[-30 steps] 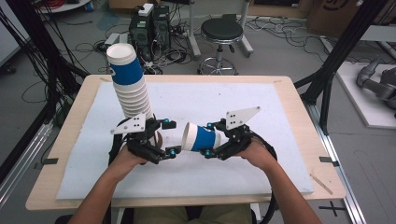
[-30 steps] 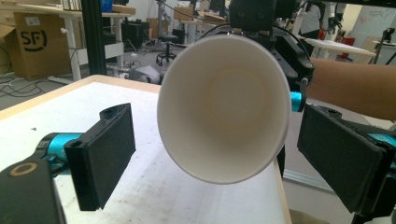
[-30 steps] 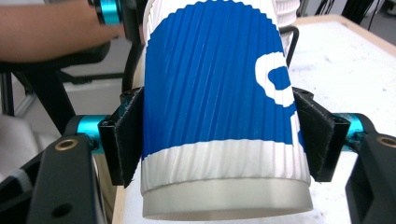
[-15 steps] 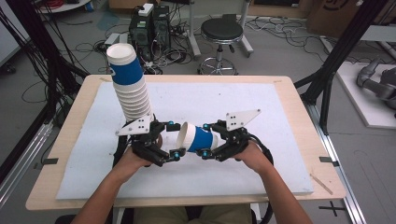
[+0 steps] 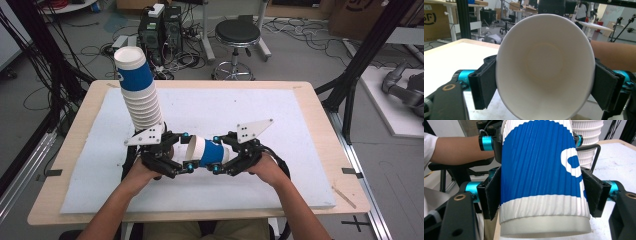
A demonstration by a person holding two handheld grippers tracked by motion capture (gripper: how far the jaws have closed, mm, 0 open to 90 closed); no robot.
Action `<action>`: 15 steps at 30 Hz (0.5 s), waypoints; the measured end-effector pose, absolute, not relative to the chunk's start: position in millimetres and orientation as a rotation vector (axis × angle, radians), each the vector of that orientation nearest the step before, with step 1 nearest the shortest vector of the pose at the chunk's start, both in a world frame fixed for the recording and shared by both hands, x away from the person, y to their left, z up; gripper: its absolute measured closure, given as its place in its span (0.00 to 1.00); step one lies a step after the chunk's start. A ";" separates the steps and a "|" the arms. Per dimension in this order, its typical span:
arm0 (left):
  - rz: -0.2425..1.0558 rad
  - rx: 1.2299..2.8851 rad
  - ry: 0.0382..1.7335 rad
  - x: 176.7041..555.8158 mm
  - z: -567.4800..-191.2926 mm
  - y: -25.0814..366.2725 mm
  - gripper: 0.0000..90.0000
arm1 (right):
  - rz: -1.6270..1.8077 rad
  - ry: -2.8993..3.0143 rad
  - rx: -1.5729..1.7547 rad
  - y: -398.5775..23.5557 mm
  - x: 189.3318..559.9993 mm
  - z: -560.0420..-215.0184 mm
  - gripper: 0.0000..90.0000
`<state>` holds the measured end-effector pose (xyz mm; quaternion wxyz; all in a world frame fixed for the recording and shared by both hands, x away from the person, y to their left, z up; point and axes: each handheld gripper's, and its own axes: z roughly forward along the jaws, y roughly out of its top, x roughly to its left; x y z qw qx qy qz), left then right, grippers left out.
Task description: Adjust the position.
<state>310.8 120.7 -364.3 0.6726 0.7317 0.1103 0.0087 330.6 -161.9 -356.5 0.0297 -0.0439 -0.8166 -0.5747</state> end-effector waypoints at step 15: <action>0.048 1.816 0.285 311.2 -354.2 122.9 0.23 | -1.658 -2.588 -0.274 -173.1 330.7 -350.0 0.16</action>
